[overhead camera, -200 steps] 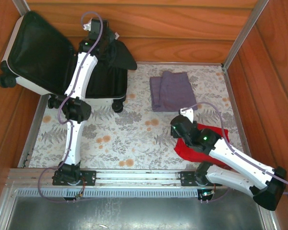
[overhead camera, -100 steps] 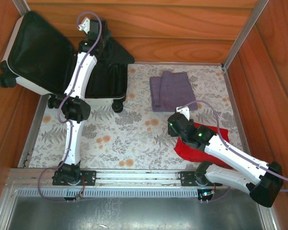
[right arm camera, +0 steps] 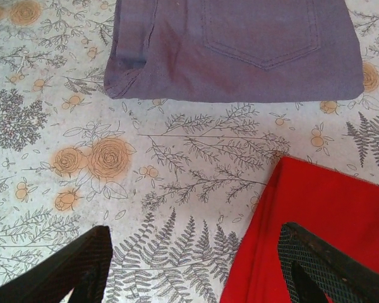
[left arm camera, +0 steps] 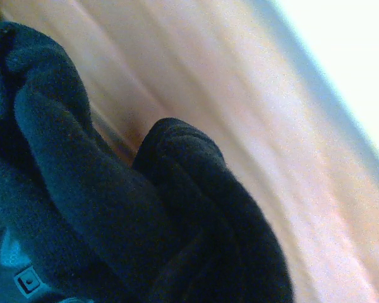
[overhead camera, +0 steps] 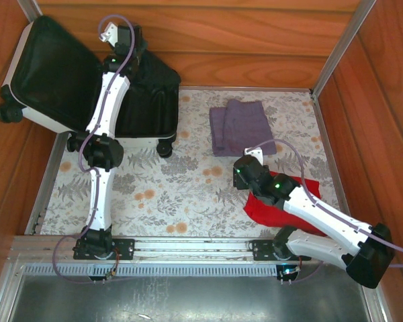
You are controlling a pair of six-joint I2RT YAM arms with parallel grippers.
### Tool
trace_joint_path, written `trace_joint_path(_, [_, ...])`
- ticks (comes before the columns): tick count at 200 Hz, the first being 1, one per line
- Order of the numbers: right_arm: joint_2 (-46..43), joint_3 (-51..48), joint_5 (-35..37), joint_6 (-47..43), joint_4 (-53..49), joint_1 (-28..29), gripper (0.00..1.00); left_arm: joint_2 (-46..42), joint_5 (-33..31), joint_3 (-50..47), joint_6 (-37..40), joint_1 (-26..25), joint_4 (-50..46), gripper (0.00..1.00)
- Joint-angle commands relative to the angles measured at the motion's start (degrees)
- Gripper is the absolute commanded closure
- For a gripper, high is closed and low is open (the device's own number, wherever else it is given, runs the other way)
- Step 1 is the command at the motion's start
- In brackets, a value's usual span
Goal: Pack the luggage
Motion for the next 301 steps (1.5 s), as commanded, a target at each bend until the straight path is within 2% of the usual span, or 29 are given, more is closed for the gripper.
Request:
trace_joint_path(1, [0.0,-0.1,-0.3,-0.4,0.6,-0.6,0.26,-1.7,-2.1,0.6,-0.2,0.4,3.7,1.00])
trace_joint_path(45, [-0.7,-0.3,-0.4,-0.4,0.3,-0.7,0.26,-2.8,-1.6,-2.6,-0.4,0.7,3.7,1.00])
trace_joint_path(114, [-0.8,-1.0,-2.5,-0.4,1.3,-0.9,0.25,-14.0,0.6,-28.7,-6.8,1.1,5.6,1.00])
trace_joint_path(178, [0.4,-0.4,-5.7,-2.2,2.5,-1.0,0.22,-22.2,0.1,-43.7,-9.0,2.0,9.2,1.00])
trace_joint_path(186, [0.9,0.0,-6.6,-2.8,2.7,-0.9,0.21,-23.9,0.1,-46.6,-9.3,2.2,9.5,0.87])
trace_joint_path(195, [1.5,0.6,-7.6,-3.3,2.8,-0.9,0.19,-26.0,0.2,-50.6,-10.0,2.4,9.8,0.59])
trace_joint_path(199, [1.8,0.8,-7.9,-3.5,2.7,-0.9,0.19,-27.0,0.1,-52.5,-10.5,2.4,9.9,0.49])
trace_joint_path(222, [3.0,2.1,-9.3,-4.3,2.8,-0.9,0.16,-33.8,0.6,-64.1,-13.1,3.1,10.3,0.15])
trace_joint_path(224, [3.1,2.2,-9.3,-4.3,2.8,-0.9,0.16,-34.3,0.6,-65.0,-13.2,3.2,10.4,0.05])
trace_joint_path(226, [3.2,2.2,-9.3,-4.4,2.8,-0.9,0.15,-35.0,0.5,-65.9,-13.2,3.1,10.4,0.01])
trace_joint_path(269, [5.9,3.7,-10.9,-5.4,4.3,-0.9,0.14,-49.2,-2.3,-81.9,-8.9,3.6,10.4,0.00])
trace_joint_path(301, [7.8,4.7,-11.3,-5.7,5.8,-0.9,0.15,-57.0,-5.9,-85.0,4.7,3.6,10.3,0.00])
